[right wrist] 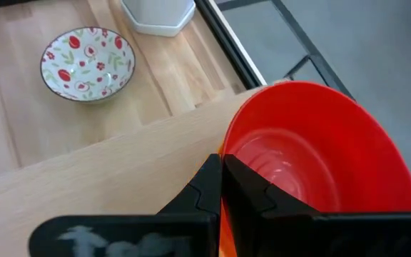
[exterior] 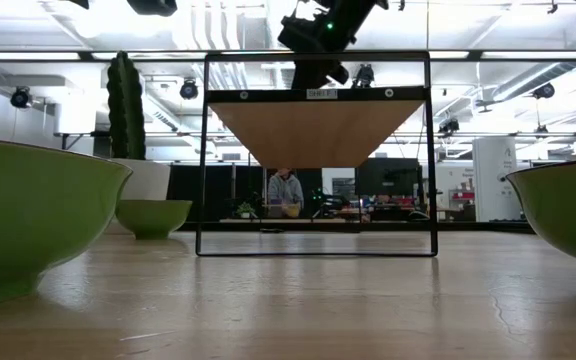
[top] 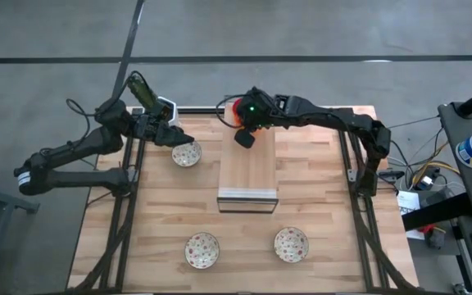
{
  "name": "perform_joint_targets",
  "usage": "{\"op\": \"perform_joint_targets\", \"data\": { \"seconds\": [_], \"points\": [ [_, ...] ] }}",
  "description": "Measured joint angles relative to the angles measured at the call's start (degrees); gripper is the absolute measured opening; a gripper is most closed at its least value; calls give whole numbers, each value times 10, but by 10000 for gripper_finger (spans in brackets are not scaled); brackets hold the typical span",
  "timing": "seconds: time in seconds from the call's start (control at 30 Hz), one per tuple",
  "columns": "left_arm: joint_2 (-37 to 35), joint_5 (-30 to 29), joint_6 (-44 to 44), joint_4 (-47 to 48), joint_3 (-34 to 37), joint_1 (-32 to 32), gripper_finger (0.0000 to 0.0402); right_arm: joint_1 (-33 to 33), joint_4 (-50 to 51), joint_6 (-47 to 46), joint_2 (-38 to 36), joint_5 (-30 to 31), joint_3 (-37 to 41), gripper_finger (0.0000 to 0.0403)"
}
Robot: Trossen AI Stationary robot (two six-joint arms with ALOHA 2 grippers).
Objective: Pick & Place Mini bowls
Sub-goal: Stack the red bowl on the yellow bowl on the shelf, then put the white patterned bowl on the shelf
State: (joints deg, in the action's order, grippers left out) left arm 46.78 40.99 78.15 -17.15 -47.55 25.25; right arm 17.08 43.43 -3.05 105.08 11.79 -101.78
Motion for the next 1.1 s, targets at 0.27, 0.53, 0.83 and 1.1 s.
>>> {"op": "perform_joint_targets", "data": {
  "seconds": [0.27,0.53,0.83,1.1],
  "points": [
    [0,0,0,0,0,0,135,0,-18,0,-4,2,18,8],
    [0,-2,0,0,0,0,135,0,-17,0,-4,1,26,13],
    [0,-2,-3,0,0,0,135,-2,-7,-8,-4,-1,27,108],
    [0,-2,-6,1,0,0,135,-7,-6,-8,-12,1,13,169]
  ]
}}
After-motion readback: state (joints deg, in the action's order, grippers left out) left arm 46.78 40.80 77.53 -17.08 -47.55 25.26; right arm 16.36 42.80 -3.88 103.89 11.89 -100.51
